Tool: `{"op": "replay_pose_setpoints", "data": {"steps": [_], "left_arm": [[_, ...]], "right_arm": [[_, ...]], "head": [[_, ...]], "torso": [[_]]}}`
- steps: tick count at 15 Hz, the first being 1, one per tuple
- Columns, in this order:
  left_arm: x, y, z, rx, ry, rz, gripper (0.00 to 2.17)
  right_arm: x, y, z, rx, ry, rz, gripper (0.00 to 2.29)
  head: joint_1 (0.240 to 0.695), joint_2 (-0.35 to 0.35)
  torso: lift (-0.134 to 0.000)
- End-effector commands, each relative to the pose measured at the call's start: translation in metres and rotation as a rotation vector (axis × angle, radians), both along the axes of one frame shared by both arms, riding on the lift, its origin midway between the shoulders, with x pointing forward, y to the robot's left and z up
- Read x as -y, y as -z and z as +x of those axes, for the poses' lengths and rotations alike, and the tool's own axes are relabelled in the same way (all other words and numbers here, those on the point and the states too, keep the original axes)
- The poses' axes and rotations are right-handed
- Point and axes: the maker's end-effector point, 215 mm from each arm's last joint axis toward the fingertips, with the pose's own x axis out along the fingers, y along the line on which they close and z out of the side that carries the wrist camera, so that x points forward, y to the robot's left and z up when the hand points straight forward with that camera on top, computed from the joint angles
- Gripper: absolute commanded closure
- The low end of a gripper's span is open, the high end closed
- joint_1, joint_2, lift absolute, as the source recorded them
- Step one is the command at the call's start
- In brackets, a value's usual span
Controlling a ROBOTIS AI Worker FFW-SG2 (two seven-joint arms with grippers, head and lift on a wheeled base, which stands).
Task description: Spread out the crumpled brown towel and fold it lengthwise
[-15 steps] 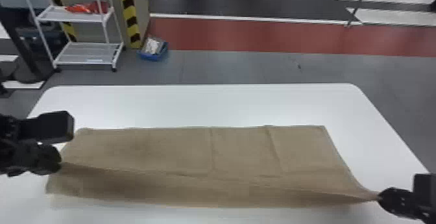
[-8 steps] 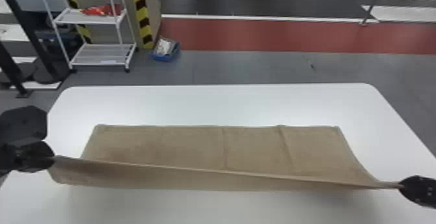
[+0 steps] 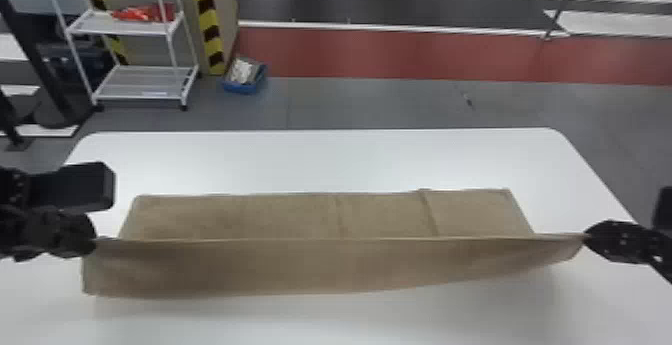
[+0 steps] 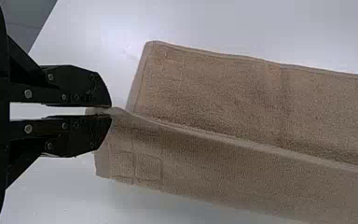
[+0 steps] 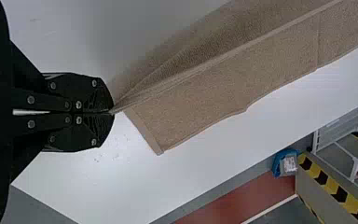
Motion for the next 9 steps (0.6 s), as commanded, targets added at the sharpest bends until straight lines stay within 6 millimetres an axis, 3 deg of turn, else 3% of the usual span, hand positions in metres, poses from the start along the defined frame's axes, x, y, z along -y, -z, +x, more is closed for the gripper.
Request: {"op": "replay_pose_setpoints", "data": {"steps": [1, 4, 7, 9], "left_arm": [[0.001, 0.016, 0.007, -0.05, -0.004, 0.002, 1.05], [0.004, 0.009, 0.025, -0.037, 0.006, -0.001, 1.05], [0.005, 0.008, 0.036, -0.039, 0.002, -0.01, 1.05], [0.014, 0.015, 0.044, -0.062, 0.018, -0.006, 1.05]], "right_arm": [[-0.006, 0.01, 0.022, -0.029, 0.015, 0.014, 2.0], [-0.005, 0.006, 0.057, -0.033, 0.074, 0.075, 2.01], [0.0, 0.01, 0.08, -0.054, 0.104, 0.096, 2.01], [-0.008, 0.018, 0.092, -0.077, 0.097, 0.103, 2.01]], "head": [[0.695, -0.058], [0.695, -0.047], [0.695, -0.049], [0.695, -0.054]], "torso": [[-0.124], [-0.124], [-0.124], [-0.124]]}}
